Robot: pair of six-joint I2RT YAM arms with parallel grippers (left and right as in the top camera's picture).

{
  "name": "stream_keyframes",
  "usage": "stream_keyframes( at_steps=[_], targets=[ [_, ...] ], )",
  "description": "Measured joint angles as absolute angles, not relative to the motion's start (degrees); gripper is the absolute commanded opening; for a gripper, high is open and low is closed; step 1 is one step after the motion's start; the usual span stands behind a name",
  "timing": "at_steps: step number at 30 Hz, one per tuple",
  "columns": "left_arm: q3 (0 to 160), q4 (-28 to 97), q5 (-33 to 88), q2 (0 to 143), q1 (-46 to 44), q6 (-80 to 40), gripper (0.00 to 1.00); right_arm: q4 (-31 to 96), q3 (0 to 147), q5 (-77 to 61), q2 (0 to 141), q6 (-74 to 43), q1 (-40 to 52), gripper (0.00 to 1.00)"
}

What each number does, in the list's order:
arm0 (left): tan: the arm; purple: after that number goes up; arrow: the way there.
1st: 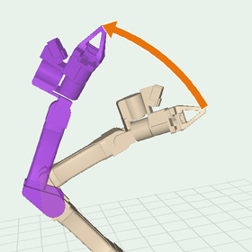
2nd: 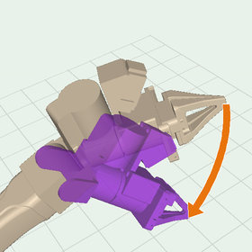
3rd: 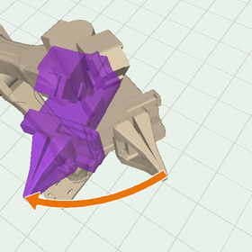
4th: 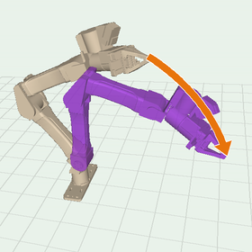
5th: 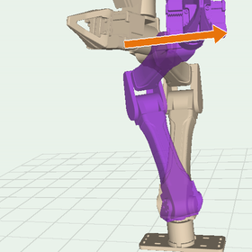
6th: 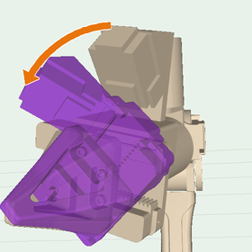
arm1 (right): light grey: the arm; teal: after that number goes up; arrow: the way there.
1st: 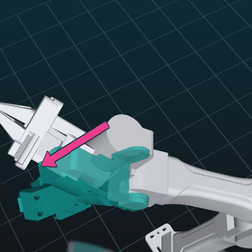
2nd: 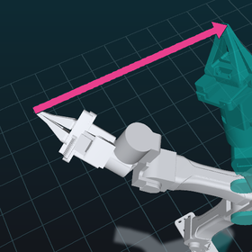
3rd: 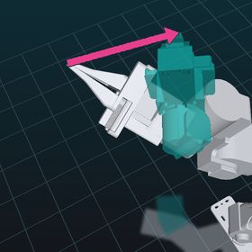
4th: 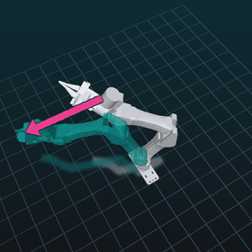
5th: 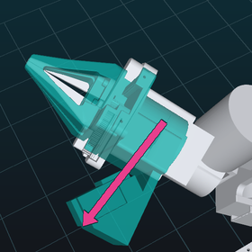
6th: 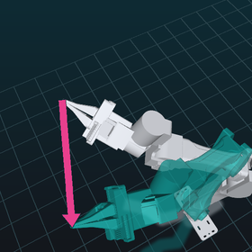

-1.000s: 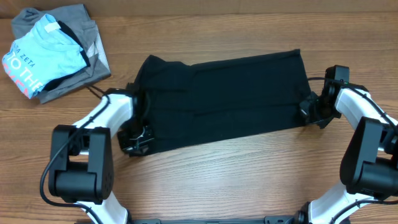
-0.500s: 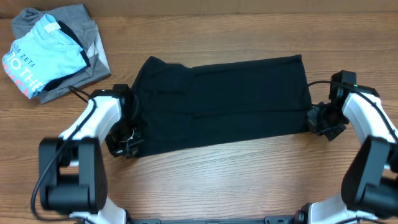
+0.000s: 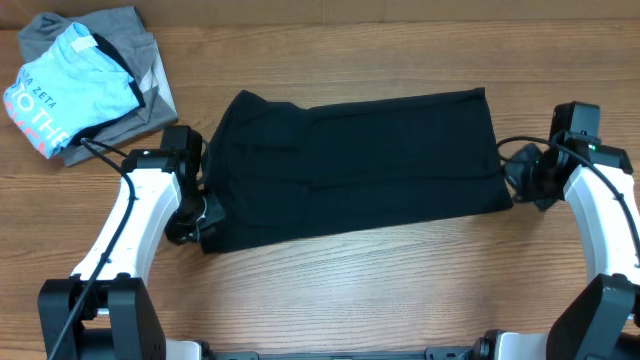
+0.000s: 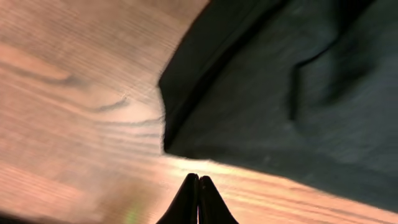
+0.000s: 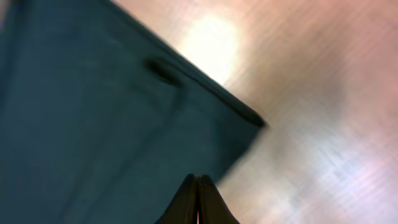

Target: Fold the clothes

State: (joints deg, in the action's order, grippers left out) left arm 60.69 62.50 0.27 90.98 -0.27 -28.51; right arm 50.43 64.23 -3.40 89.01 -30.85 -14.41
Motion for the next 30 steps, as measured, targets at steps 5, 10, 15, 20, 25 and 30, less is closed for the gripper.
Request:
stream_keyframes(
  at_steps=[5, 10, 15, 20, 25, 30],
  targets=[
    [60.69, 62.11, 1.83, 91.57, -1.30, -28.45, 0.04, 47.57, 64.23, -6.22, 92.09, -28.23, -12.93, 0.04],
    [60.69, 61.91, 2.42, 94.59, -2.70, -28.27, 0.04, 44.31, 64.20, -7.20, 98.19, -27.59, -11.94, 0.41],
    [60.69, 61.87, 2.66, 97.73, -2.92, -28.03, 0.04, 39.46, 64.18, -8.25, 102.98, -27.20, -11.97, 0.28],
    [60.66, 61.54, 2.83, 98.70, -2.92, -28.03, 0.04, 36.42, 64.16, -10.76, 104.55, -27.00, -11.97, 0.30],
    [60.66, 61.23, 2.81, 98.70, -2.92, -28.03, 0.04, 37.43, 64.16, -11.86, 104.55, -27.57, -11.97, 0.37],
    [60.66, 61.23, 2.83, 98.70, -2.92, -27.79, 0.04, 39.79, 64.16, -11.03, 104.55, -29.56, -11.97, 0.42]
  ],
)
